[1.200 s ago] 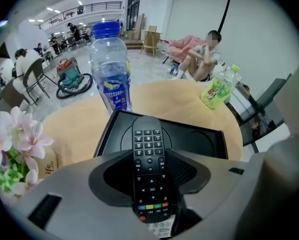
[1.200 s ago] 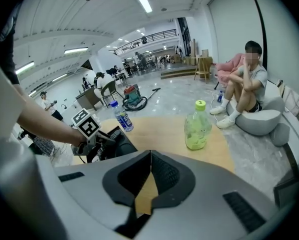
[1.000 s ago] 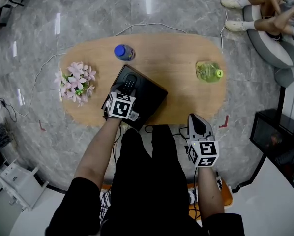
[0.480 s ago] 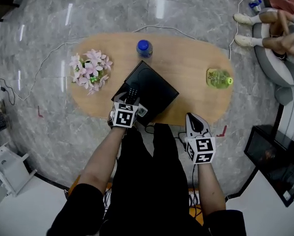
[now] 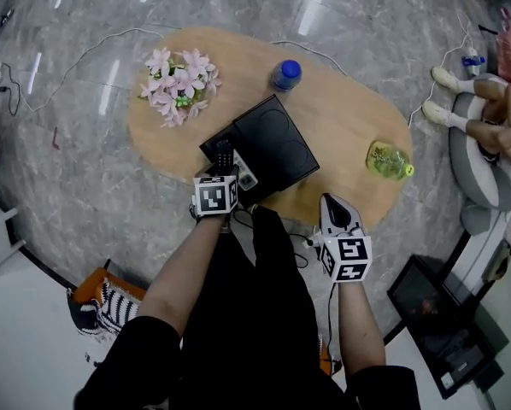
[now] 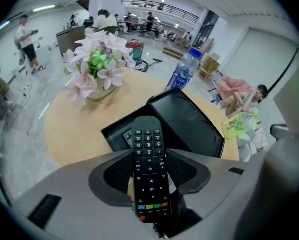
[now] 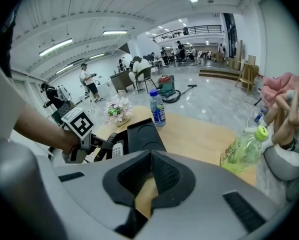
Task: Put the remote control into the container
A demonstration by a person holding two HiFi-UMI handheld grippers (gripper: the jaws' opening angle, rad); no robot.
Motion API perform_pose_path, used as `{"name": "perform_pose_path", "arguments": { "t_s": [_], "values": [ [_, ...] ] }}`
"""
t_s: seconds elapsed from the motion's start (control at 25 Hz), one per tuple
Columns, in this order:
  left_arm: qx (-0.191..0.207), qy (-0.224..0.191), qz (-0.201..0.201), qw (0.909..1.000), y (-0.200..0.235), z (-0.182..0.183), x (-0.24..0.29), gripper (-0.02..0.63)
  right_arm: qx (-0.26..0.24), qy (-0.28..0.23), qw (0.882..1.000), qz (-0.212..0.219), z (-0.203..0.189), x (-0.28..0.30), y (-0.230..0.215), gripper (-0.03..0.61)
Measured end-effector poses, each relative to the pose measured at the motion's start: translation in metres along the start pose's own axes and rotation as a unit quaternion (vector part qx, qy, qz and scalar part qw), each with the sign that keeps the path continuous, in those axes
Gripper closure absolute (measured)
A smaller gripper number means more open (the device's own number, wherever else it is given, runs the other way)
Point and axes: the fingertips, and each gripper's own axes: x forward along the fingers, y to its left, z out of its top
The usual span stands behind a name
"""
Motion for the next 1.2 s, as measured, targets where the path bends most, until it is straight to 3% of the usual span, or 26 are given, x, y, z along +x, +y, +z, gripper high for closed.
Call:
{"name": "perform_pose_path", "arguments": {
  "t_s": [0.2, 0.4, 0.88, 1.2],
  "values": [
    [-0.086, -0.009, 0.008, 0.9963, 0.000, -0.008, 0.002, 0.400, -0.030, 0.016, 0.999, 0.024, -0.003, 0.012, 0.003, 0.566],
    [-0.193, -0.019, 0.012, 0.9810, 0.001, -0.003, 0.004, 0.400, -0.035, 0.026, 0.998, 0.037, -0.006, 0.018, 0.009, 0.566],
    [-0.205, -0.034, 0.043, 0.9773, -0.005, -0.015, 0.014, 0.399, -0.072, 0.048, 0.995, 0.059, -0.007, 0.029, 0.006, 0.566],
    [-0.208, -0.016, 0.059, 0.9763, -0.011, -0.016, 0.023, 0.399, -0.091, 0.057, 0.992, 0.073, -0.011, 0.042, 0.014, 0.566]
  ]
}}
